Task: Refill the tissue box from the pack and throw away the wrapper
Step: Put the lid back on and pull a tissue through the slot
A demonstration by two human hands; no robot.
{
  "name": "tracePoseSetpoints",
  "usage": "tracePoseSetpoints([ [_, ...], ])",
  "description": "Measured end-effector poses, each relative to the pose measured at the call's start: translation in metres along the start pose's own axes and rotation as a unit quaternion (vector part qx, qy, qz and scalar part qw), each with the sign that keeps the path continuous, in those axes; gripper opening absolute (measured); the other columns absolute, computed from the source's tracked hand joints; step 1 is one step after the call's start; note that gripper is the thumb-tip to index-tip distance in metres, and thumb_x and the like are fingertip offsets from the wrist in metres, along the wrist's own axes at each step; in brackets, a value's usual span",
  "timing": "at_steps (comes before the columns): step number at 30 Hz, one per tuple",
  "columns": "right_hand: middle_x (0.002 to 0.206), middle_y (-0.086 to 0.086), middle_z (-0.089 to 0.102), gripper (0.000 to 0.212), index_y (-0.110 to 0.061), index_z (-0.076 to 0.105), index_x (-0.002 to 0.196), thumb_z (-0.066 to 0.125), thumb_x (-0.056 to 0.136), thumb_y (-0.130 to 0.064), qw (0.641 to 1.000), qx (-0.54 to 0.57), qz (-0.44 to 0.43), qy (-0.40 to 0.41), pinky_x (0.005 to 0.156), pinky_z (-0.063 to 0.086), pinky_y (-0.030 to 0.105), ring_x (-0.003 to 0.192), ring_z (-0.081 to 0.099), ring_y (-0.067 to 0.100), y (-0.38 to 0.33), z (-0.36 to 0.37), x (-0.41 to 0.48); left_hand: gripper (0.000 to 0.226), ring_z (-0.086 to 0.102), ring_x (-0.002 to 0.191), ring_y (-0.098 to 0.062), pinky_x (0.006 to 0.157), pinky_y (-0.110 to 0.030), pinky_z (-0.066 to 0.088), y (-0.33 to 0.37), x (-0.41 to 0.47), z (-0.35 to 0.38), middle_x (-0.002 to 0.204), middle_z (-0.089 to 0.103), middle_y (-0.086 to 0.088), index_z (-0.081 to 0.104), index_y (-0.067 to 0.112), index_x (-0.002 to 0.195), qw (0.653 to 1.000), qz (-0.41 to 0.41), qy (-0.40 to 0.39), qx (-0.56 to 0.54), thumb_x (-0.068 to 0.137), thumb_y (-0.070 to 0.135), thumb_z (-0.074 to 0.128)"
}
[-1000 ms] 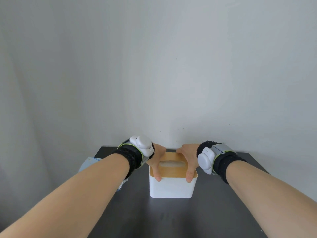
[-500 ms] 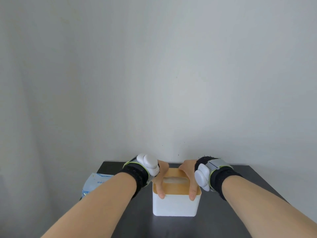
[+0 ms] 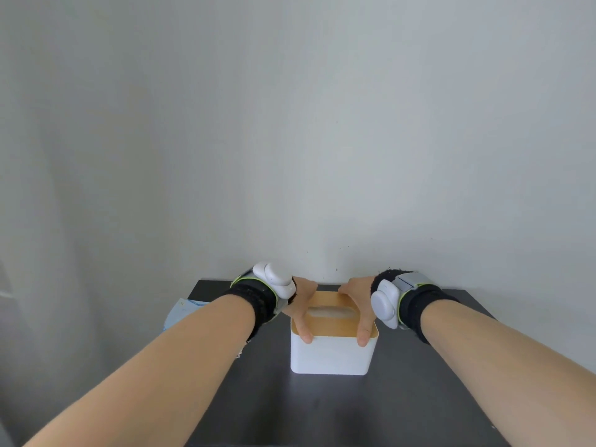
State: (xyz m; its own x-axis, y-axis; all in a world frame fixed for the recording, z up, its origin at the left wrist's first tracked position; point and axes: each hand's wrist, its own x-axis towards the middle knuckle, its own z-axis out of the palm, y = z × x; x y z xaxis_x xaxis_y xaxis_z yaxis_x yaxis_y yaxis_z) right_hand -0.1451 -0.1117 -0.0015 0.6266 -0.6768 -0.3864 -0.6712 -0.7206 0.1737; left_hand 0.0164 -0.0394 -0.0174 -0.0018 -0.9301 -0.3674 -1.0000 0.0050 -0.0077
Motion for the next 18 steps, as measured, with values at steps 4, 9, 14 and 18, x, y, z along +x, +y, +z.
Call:
tracePoseSetpoints([
  [4,0.121,-0.006,0.061,0.096,-0.016,0.047,0.132,0.088,0.054,-0.054,0.999,0.020,-0.013,-0.033,0.081,0.048,0.027,0.103,0.060,0.016,0.004,0.001,-0.009,0.102,0.060,0.106,-0.025,0.094,-0.044,0.051,-0.003,-0.011,0.003,0.122,0.059,0.003,0.042,0.022,0.127,0.997,-0.036,0.025,-0.058,0.043,0.062,0.083],
  [9,0.154,-0.003,0.036,0.106,-0.017,0.027,0.153,0.078,0.070,-0.059,0.997,0.073,0.001,0.038,0.111,0.034,0.030,0.140,0.039,0.019,0.007,-0.007,-0.014,0.105,0.033,0.143,-0.024,0.115,-0.041,0.030,-0.038,-0.048,-0.010,0.159,0.027,-0.003,0.017,0.015,0.155,0.986,-0.050,0.078,-0.137,0.077,0.052,0.076],
  [14,0.136,-0.005,0.052,0.057,-0.024,0.059,0.128,0.070,0.081,-0.055,0.980,0.134,-0.034,0.144,0.106,0.041,0.035,0.126,0.050,0.019,-0.013,-0.018,-0.002,0.071,0.046,0.133,-0.020,0.112,-0.036,0.036,-0.085,-0.072,-0.001,0.147,0.047,0.001,0.041,0.020,0.145,0.970,-0.091,0.142,-0.174,0.087,0.054,0.063],
  [18,0.124,-0.005,0.061,0.017,-0.025,0.075,0.098,0.067,0.085,-0.034,0.975,0.091,-0.086,0.184,0.100,0.047,0.036,0.116,0.057,0.018,-0.022,-0.017,0.004,0.051,0.056,0.120,-0.018,0.103,-0.032,0.042,-0.089,-0.077,0.010,0.132,0.059,0.003,0.056,0.024,0.132,0.958,-0.081,0.188,-0.201,0.091,0.054,0.057],
])
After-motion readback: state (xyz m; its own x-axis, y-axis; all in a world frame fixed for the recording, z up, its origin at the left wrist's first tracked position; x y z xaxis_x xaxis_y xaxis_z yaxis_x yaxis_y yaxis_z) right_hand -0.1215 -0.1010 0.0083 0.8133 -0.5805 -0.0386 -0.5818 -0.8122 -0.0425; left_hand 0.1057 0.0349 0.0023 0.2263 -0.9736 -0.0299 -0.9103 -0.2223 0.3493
